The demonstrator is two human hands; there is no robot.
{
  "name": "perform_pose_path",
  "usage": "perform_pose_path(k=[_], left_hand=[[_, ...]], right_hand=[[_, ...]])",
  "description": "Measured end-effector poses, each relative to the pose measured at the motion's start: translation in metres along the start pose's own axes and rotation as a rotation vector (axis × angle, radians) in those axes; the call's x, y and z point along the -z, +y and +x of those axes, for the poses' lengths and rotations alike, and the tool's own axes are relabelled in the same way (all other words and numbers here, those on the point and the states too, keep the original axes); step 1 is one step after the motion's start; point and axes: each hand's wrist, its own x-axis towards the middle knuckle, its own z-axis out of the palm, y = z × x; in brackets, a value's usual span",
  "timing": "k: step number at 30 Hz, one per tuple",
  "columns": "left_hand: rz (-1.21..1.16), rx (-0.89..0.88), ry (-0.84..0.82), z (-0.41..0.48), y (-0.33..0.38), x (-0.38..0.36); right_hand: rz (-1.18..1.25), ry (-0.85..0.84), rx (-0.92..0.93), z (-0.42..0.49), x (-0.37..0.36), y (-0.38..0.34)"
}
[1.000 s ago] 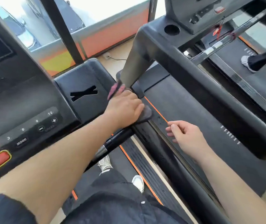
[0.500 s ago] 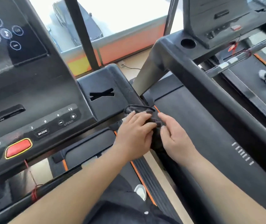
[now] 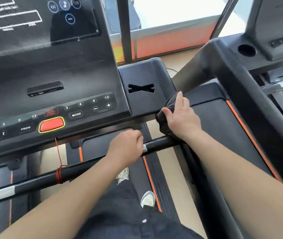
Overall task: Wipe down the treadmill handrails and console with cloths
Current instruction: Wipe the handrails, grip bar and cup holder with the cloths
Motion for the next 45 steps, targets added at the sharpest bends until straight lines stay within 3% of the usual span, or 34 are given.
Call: perform_pose_path(k=[11,14,19,25,32,37,39,45], left_hand=[[-0.021,-0.374,0.178,-0.009,0.032,-0.02],[0.021,-0.479,0.254,-0.016,0.032,-0.014],[-0.018,-0.622,-0.017,-0.045,0.036,-0.034],[-0.11,-0.324,-0.328,-0.058,0.045,-0.051],[-0.207,-0.273,-0.393,-0.086,0.063,-0.07],[-0.259,-0.158,-0.343,-0.114,0.079,-0.09],[-0.315,-0.1,-0.303,-0.126,0.088,-0.1],[-0.326,-0.031,-0.269,-0.17,0.112,-0.143]], right_hand=[[-0.135,-0.074,-0.11,-0.185,-0.017,0.075],[-0.189,-0.052,-0.142,-0.194,-0.021,0.076],[-0.196,0.024,-0.181,-0.126,-0.017,0.045],[-0.024,0.066,-0.186,-0.116,-0.012,0.039],[-0.166,0.025,-0.25,-0.284,-0.032,0.1],[-0.176,-0.014,-0.244,-0.261,-0.03,0.103],[-0.057,-0.014,-0.215,-0.254,-0.027,0.105],[0.644,-0.206,-0.17,-0.321,-0.017,0.179]])
